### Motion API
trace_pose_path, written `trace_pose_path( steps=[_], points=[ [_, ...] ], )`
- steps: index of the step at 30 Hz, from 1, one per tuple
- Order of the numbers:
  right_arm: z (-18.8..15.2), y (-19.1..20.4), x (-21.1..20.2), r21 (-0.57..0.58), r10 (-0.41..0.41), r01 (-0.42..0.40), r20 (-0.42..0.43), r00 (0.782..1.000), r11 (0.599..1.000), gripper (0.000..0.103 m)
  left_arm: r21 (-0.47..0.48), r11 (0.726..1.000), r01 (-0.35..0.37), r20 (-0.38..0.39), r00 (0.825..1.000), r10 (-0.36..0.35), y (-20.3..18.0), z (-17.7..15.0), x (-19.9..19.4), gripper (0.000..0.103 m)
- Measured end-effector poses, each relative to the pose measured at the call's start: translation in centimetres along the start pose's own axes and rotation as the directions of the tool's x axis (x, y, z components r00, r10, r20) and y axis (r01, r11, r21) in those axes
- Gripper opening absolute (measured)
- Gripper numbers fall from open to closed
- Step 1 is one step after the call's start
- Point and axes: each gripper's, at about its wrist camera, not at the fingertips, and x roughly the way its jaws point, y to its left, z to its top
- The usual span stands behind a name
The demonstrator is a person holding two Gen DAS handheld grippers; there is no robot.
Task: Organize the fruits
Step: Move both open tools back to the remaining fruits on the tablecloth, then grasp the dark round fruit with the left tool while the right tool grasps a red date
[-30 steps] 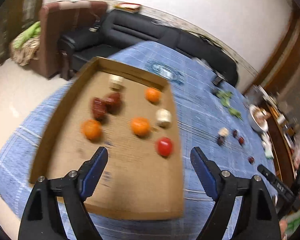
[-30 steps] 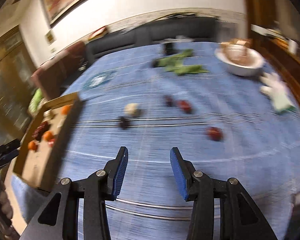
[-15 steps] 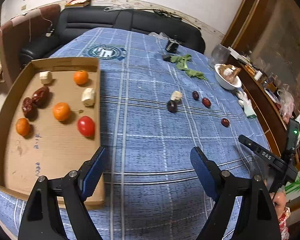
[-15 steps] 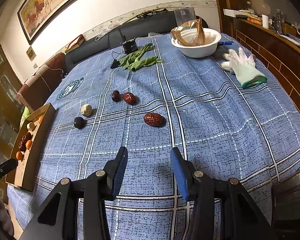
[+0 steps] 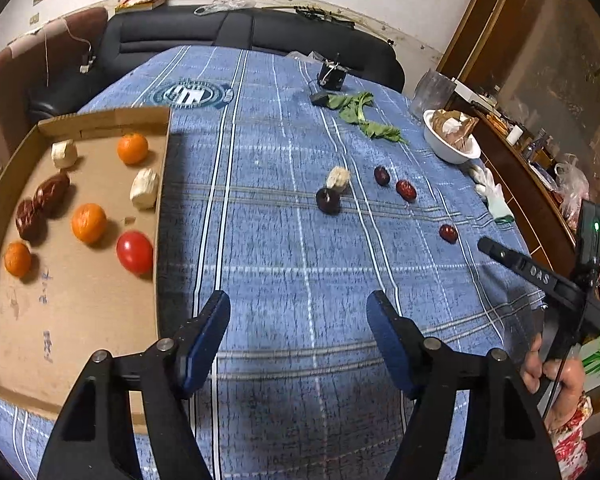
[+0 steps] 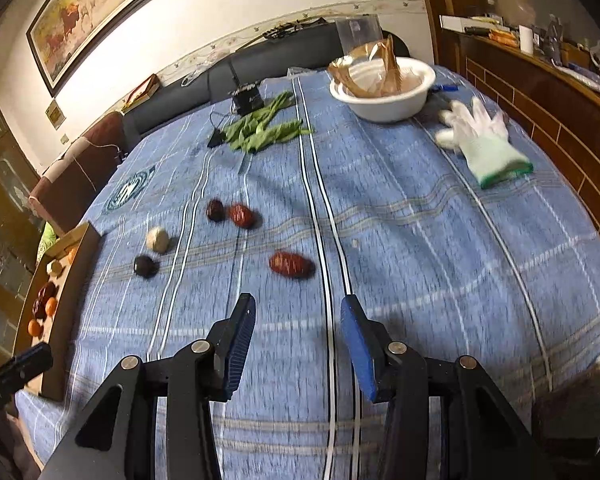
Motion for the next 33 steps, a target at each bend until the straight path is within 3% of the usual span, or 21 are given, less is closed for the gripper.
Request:
trace_pose_path(
  steps=[6, 10, 26, 33],
  points=[
    [3.0, 0.6, 1.9, 0.001, 0.003, -0.003, 0.065, 0.998, 1.0, 0.049, 0.035, 0.999, -0.013, 0.022, 1.0, 0.012, -1.3, 1.8, 1.5, 0.07],
    [2.8, 0.3, 3.0, 0.014, 0.011, -0.012, 0.08, 0.997, 1.0, 0.048, 0.072, 0.996, -0.045, 0.005, 0.999, 0.045, -2.1, 2.6, 3.8, 0.07],
    [1.2, 2.3, 5.1, -0.171, -0.049, 0.048, 0.003, 0.999, 0.984, 0.048, 0.117, 0.99, -0.073, -0.047, 0.996, 0.079, -4.3, 6.4, 11.8, 0.07],
    [1.2, 1.5, 5.9, -0.146, -0.046, 0.041, -0.031, 0.998, 0.988, 0.048, 0.109, 0.993, -0.043, -0.049, 0.998, 0.049, -3.8, 6.3, 12.8, 0.07]
  ],
)
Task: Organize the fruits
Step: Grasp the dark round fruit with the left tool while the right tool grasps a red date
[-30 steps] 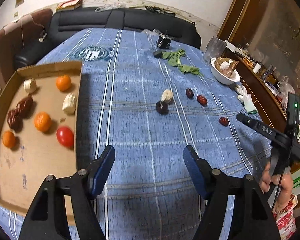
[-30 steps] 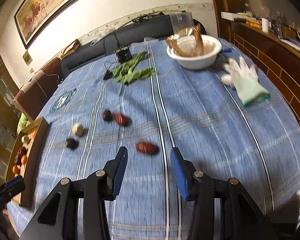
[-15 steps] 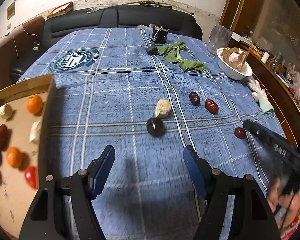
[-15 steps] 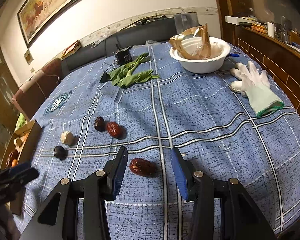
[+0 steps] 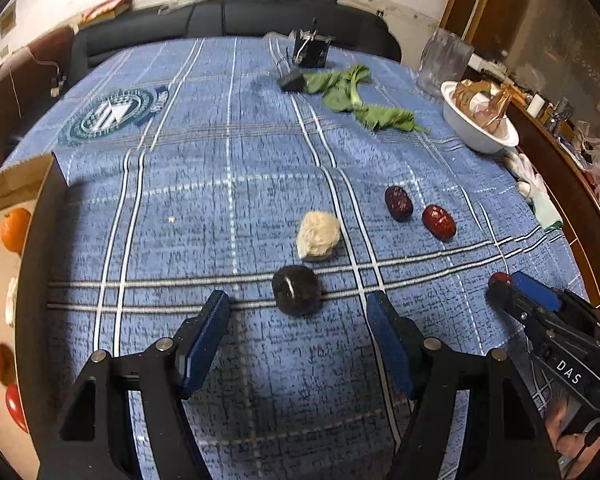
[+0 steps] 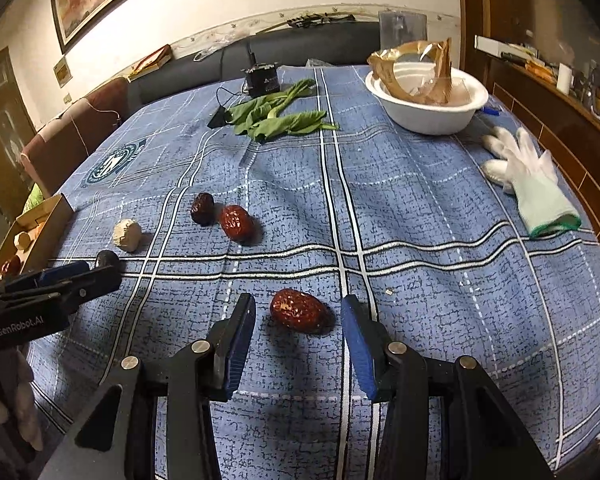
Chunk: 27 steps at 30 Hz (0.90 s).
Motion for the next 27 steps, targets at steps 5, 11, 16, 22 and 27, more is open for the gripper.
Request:
trace_pose_path(
  steps=[5, 11, 16, 22, 27],
  points=[
    [-0.1, 1.0, 0.2, -0.048, -0.008, 0.007, -0.006, 1.0, 0.999, 0.046, 0.031, 1.0, -0.005, 0.016, 1.0, 0.004, -0.4, -0.1, 0.1, 0.07],
    [-0.1, 1.3, 0.4, -0.065, -0.012, 0.011, -0.013, 1.0, 0.998, 0.039, 0.03, 0.999, 0.016, 0.036, 0.999, -0.017, -0.2, -0.1, 0.0, 0.042],
    [-0.2, 1.7, 0.4, -0.089, -0.019, 0.018, -0.017, 1.0, 0.996, 0.032, -0.02, 0.998, 0.057, 0.038, 0.998, -0.056, 0.8, 0.0, 0.0, 0.021],
    [-0.3, 1.3, -0.1, -0.052, 0.011, -0.011, 0.0, 1.0, 0.999, 0.032, -0.037, 0.996, 0.077, 0.058, 0.995, -0.075, 1.0, -0.1, -0.4, 0.021],
    [-0.3, 1.2, -0.5, -0.037, 0.012, -0.012, 0.02, 1.0, 0.999, 0.032, -0.017, 0.997, 0.073, 0.075, 0.995, -0.072, 0.5, -0.2, -0.8, 0.021]
  ],
)
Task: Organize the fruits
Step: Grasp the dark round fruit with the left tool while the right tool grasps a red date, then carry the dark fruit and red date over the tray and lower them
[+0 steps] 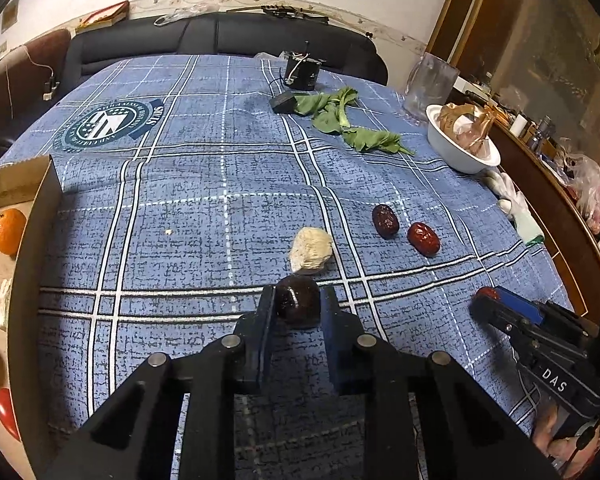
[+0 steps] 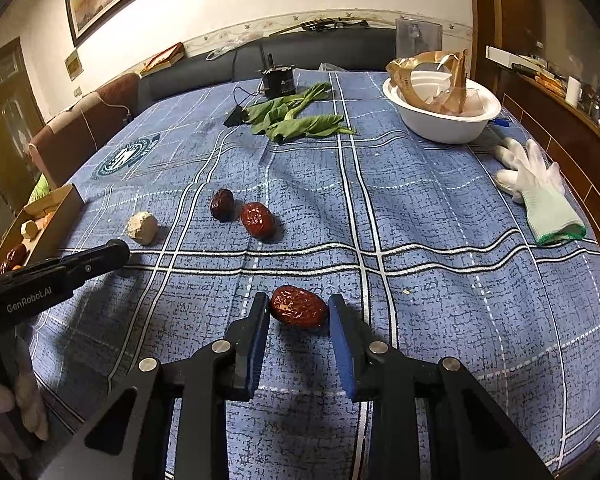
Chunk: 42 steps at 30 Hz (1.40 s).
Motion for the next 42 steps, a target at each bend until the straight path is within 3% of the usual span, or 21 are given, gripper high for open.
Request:
trace_pose_path(
  steps=[11, 19, 25, 31, 39, 42],
  points=[
    [-0.1, -1.0, -0.3, 0.059, 0.007, -0.008, 0.012, 1.0, 0.998, 0.032, -0.028, 0.999, 0.04, 0.039, 0.999, -0.038, 0.2, -0.3, -1.6, 0.021],
    [0.1, 0.5, -2.1, 0.045, 0.038, -0.039, 0.022, 0.999, 0.998, 0.032, -0.106, 0.992, 0.066, 0.146, 0.988, -0.051, 3.1, -2.0, -9.1, 0.021],
    [0.7, 4.8, -5.7, -0.026, 0.109, -0.108, 0.058, 0.992, 0.994, 0.033, -0.197, 0.98, -0.015, 0.197, 0.979, 0.055, 8.4, -4.4, -14.8, 0.021],
    [0.9, 11.4, -6.1, -0.101, 0.231, -0.227, 0.029, 0.973, 0.969, 0.033, -0.304, 0.945, -0.121, 0.17, 0.969, 0.179, 14.2, -6.9, -17.9, 0.021],
    [0.2, 21.6, -4.2, -0.201, 0.376, -0.384, -0.079, 0.923, 0.901, 0.033, -0.368, 0.902, -0.227, 0.105, 0.953, 0.283, 19.4, -9.0, -18.4, 0.021],
    [-0.2, 24.6, -3.4, -0.228, 0.414, -0.431, -0.121, 0.902, 0.873, 0.034, -0.384, 0.894, -0.233, 0.086, 0.955, 0.285, 20.4, -9.3, -17.9, 0.021]
  ],
)
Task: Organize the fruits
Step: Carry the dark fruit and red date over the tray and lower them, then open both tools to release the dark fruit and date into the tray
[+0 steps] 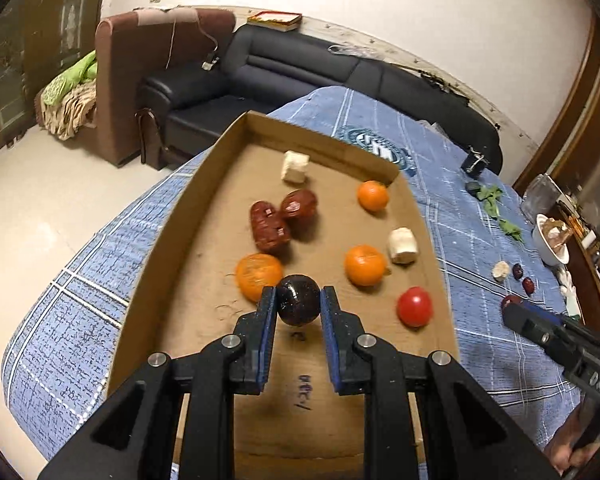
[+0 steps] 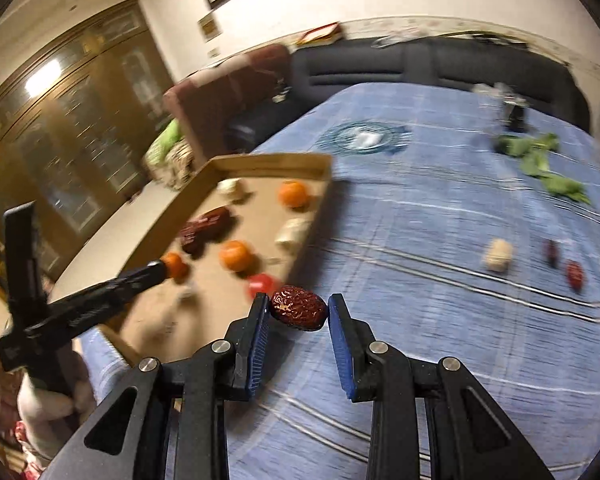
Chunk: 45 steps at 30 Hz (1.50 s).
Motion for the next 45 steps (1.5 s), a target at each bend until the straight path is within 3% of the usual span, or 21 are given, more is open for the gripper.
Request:
trace_pose_path(
  steps=[9, 16, 19, 22, 28, 34, 45],
  points=[
    [-0.1, 4.2, 5.0, -0.057, 0.061, -0.066, -0.092, 0.994, 0.996, 0.034, -0.019, 1.0, 0.012, -0.017, 1.0, -0.012, 0.6, 0.7, 1.4, 0.022],
    [-0.4, 5.1, 7.6, -0.084, 0.049, -0.061, -0.137, 0.989, 0.995, 0.034, -0.054, 0.998, 0.045, -0.014, 0.999, -0.046, 1.1, 1.0, 1.4, 0.023],
    [-0.2, 5.3, 7.9, -0.093, 0.045, -0.058, -0.137, 0.99, 0.994, 0.034, -0.066, 0.996, 0.058, -0.014, 0.998, -0.059, 1.3, 1.0, 1.3, 0.028],
    [-0.2, 5.5, 8.2, -0.104, 0.038, -0.053, -0.137, 0.99, 0.993, 0.034, -0.084, 0.994, 0.069, -0.013, 0.997, -0.071, 1.6, 1.1, 1.2, 0.04],
    [-0.3, 6.0, 8.4, -0.118, 0.031, -0.047, -0.134, 0.991, 0.992, 0.034, -0.123, 0.988, 0.091, 0.007, 0.996, -0.091, 2.5, 1.2, 0.1, 0.042],
    [-0.2, 6.2, 8.2, -0.111, 0.054, -0.068, -0.131, 0.99, 0.991, 0.035, -0.148, 0.983, 0.111, 0.059, 0.993, -0.104, 2.8, 1.7, -2.0, 0.052],
    [-0.2, 5.4, 4.4, -0.083, 0.056, -0.061, -0.061, 0.997, 0.995, 0.039, -0.141, 0.983, 0.119, 0.082, 0.991, -0.108, 2.1, 1.6, -3.7, 0.053]
  ],
)
